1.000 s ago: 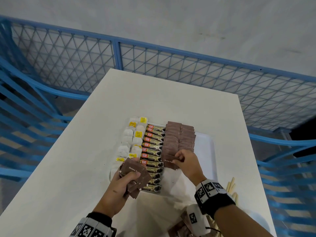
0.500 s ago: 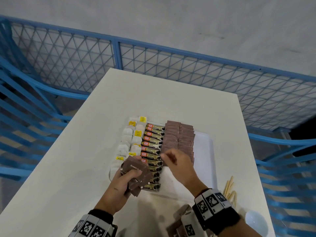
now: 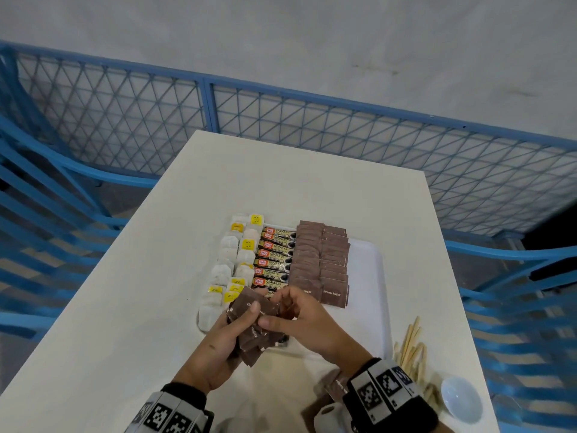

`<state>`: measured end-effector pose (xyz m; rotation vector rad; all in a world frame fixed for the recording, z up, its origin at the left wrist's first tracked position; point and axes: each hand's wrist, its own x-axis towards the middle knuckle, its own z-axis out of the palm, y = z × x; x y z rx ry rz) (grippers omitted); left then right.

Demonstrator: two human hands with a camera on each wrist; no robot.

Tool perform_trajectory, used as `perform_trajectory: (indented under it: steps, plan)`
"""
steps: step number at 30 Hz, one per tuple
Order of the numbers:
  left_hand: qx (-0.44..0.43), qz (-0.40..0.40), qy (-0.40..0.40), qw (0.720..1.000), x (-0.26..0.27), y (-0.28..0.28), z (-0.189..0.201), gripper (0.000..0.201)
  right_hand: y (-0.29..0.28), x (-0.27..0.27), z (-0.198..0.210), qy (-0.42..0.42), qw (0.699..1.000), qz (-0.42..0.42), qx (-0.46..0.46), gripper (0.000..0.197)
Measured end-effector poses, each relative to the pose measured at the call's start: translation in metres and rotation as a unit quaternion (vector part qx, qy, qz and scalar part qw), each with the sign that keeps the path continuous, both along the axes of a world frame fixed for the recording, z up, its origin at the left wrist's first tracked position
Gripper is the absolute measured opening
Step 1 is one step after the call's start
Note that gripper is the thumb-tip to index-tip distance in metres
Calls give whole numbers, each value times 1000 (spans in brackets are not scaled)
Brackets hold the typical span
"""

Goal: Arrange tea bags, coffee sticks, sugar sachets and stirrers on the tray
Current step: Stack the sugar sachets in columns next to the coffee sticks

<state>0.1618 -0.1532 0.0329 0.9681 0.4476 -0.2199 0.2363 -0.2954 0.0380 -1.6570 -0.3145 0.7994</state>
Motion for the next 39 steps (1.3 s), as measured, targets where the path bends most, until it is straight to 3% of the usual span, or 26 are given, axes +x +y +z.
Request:
perform_trajectory:
  steps: [5,12,16,20,24,28,33,36,39]
  plan:
    - [-4,-29,-16,999,-3,2,-3,51,-4,2,1,45,999,9,2,23]
    - [-4,-23,-17,1000,-1,0,-8,43,-11,9,5,67,996,-29,45,21]
    - [-4,-14,-29,999,1,3,-12,69,-22,13,1,98,986,-99,88,20]
    - [15,-12,-17,1000,0,5,-15,64,-43,25,-10,96,968,-210,103,21]
    - [13,5,5,1000,-1,7,-18,55,-68,40,-28,103,930,-330,127,14]
    - [10,18,12,1000,0,9,-20,62,-85,45,-47,109,919,-370,78,10]
    - [8,19,17,1000,2,9,-21,60,-87,46,-68,97,924,-364,-63,12]
    - [2,22,19,1000,2,10,-22,52,-84,48,-79,51,921,-353,-156,11]
    - [7,23,15,1000,2,10,-24,65,-79,49,-81,-27,912,-327,-248,12]
